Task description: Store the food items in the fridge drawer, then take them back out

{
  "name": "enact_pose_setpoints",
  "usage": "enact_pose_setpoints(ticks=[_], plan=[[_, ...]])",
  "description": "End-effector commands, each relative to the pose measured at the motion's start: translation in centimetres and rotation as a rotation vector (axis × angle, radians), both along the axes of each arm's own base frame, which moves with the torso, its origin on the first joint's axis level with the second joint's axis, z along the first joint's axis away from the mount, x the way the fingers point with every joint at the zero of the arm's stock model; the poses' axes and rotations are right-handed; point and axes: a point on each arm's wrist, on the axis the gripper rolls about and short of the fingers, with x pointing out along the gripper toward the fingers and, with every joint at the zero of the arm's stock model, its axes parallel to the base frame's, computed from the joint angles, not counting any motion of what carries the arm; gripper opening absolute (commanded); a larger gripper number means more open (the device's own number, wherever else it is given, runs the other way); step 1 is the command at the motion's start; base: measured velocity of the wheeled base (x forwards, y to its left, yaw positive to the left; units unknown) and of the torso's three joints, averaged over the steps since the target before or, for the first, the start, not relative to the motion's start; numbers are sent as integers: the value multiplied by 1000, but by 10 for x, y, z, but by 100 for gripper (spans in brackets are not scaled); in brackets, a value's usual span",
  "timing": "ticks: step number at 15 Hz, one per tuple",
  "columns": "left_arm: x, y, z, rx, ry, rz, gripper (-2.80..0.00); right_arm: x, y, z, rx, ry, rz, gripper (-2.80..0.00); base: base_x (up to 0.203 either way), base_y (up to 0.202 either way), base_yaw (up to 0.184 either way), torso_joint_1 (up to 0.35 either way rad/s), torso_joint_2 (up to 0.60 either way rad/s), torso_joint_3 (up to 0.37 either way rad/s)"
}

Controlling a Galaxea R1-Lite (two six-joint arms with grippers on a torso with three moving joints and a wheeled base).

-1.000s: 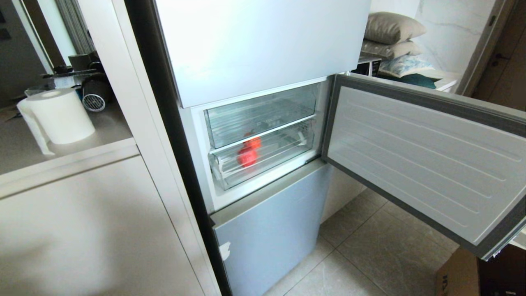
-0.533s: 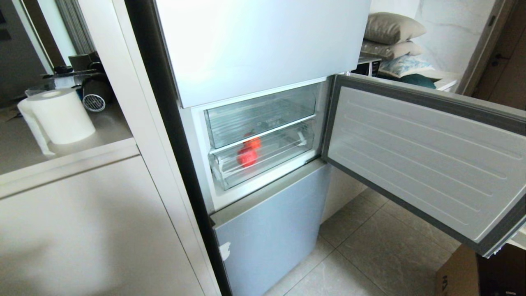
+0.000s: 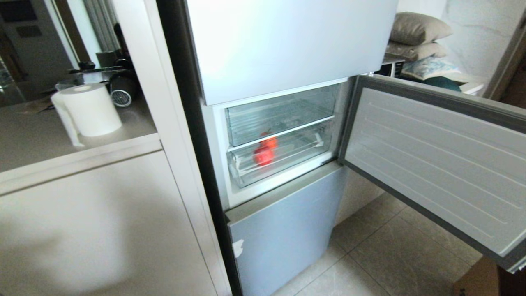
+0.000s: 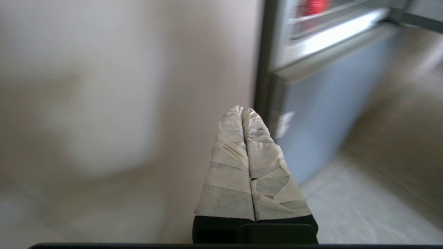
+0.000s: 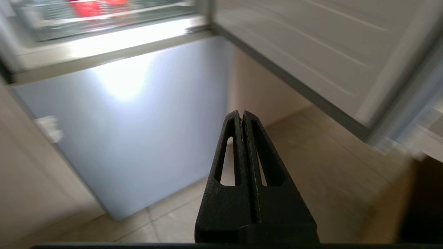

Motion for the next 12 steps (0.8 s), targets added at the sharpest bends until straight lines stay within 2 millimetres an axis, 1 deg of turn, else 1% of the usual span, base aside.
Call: enact_pose_setpoints(ticks=[1, 12], plan=[[0, 0, 0, 0, 0, 0, -280, 0, 0, 0, 0, 0, 0, -280, 1, -12, 172, -2, 2, 7], [0, 0, 0, 0, 0, 0, -280, 0, 0, 0, -2, -2, 1, -280, 0, -9, 172, 2, 3, 4]])
